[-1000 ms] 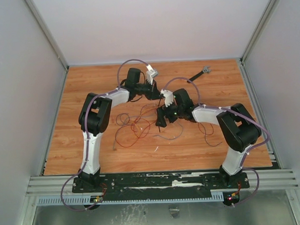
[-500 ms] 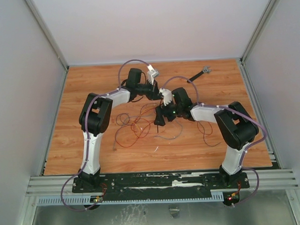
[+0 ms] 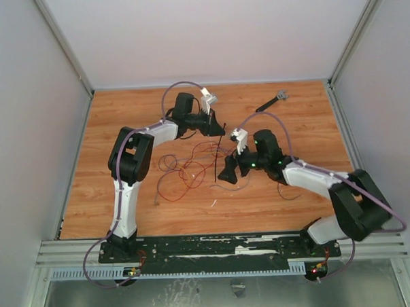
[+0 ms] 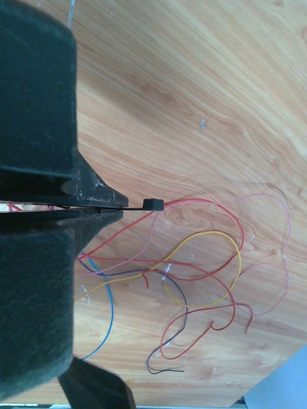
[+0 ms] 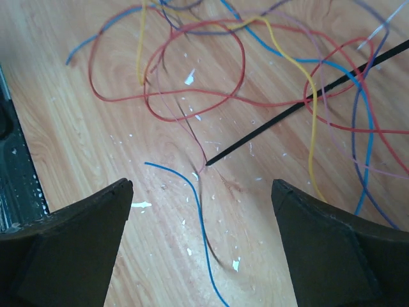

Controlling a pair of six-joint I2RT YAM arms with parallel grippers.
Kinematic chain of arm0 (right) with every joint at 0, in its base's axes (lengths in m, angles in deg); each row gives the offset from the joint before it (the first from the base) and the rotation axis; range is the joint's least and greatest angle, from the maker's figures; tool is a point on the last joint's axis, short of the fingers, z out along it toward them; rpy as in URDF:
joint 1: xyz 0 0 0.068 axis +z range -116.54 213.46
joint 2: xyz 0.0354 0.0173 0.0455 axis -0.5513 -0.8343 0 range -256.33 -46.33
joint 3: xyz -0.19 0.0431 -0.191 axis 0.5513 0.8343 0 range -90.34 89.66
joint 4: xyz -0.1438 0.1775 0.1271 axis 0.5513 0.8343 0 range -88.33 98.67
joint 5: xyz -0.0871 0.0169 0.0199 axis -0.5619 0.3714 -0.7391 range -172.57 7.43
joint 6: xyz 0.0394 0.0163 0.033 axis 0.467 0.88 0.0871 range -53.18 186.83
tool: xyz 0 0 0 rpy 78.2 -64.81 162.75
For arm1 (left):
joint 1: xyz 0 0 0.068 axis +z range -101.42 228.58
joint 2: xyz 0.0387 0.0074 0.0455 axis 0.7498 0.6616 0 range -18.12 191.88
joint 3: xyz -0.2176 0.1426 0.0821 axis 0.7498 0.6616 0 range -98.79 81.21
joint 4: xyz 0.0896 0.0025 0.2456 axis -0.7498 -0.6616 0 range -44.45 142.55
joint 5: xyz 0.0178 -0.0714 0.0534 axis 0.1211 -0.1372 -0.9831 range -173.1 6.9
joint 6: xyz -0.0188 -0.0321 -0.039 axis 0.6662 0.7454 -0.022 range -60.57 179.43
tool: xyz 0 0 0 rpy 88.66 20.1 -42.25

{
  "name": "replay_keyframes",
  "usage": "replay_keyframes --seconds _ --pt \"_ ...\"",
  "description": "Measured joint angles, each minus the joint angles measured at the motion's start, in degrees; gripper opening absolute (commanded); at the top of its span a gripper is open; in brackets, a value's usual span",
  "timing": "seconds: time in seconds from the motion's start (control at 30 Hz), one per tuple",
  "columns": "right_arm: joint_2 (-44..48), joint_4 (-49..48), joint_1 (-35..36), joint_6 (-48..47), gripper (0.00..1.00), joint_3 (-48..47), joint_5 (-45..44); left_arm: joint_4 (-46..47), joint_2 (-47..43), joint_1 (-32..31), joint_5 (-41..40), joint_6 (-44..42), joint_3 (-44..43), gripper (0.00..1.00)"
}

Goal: Zip-tie the wires
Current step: Tie the cable at the center of the board.

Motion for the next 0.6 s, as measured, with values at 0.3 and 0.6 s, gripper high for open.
replay_keyframes --seconds 0.3,0.6 --pt "15.21 -12.52 0.00 -0.61 0.99 10.21 -11.89 -1.27 0.02 0.00 -0.13 0.63 -1.81 0.00" --pt "18.75 -28.02 3.13 -19.91 0.99 16.44 -22.75 -2.80 0.31 0.00 -0.11 0.83 -3.10 0.00"
